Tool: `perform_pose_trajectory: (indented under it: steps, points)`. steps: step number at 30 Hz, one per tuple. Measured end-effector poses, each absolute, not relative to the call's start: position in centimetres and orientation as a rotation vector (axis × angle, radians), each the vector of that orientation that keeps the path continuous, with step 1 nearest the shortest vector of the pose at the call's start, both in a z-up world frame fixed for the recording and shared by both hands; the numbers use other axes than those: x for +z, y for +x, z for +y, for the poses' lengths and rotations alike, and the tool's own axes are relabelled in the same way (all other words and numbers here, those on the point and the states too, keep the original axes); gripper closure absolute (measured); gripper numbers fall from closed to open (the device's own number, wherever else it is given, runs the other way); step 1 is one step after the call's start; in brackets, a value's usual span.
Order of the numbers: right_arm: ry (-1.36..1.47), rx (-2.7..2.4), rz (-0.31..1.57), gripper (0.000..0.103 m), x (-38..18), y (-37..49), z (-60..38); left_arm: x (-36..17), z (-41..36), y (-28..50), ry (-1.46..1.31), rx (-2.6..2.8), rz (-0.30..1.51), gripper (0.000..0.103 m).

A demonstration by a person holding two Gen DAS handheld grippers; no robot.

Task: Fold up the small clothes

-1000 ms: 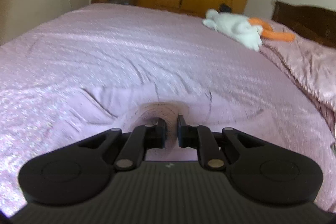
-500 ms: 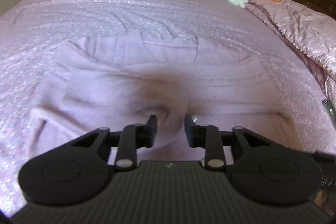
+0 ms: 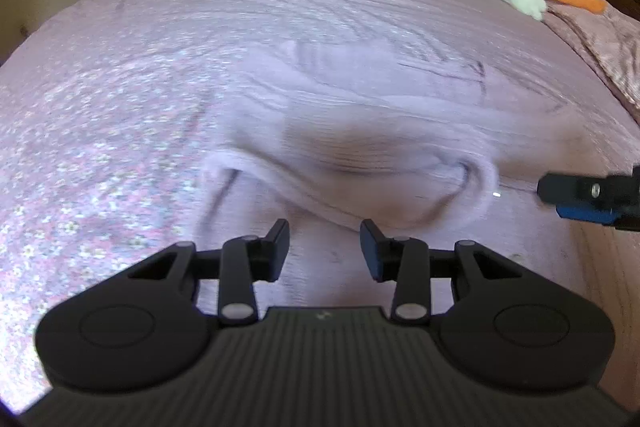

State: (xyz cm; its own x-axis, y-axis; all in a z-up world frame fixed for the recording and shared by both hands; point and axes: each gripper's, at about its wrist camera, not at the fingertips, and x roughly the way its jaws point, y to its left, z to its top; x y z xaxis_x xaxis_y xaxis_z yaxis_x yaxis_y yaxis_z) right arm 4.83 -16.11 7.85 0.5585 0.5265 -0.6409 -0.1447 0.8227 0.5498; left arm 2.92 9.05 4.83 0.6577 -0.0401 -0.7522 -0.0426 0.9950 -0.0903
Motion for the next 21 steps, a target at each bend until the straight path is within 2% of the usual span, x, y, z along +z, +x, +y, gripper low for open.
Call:
perform_pose_trajectory:
  steps: [11, 17, 19, 21]
  points:
    - [0.44, 0.375, 0.981, 0.027, 6.4, 10.0, -12.0, 4.2, 11.6, 3.4, -0.126, 0.047, 0.849, 0.062]
    - [0.407, 0.377, 0.984, 0.05, 6.3, 10.6, -10.7, 3.8, 12.3, 3.9, -0.143, 0.04, 0.857, 0.062]
    - [0.381, 0.376, 0.988, 0.071, 6.2, 10.8, -10.4, 3.7, 12.6, 4.0, -0.147, 0.041, 0.855, 0.062]
    - [0.352, 0.375, 0.984, 0.077, 6.6, 10.8, -10.1, 3.7, 12.9, 4.1, -0.157, 0.045, 0.853, 0.062]
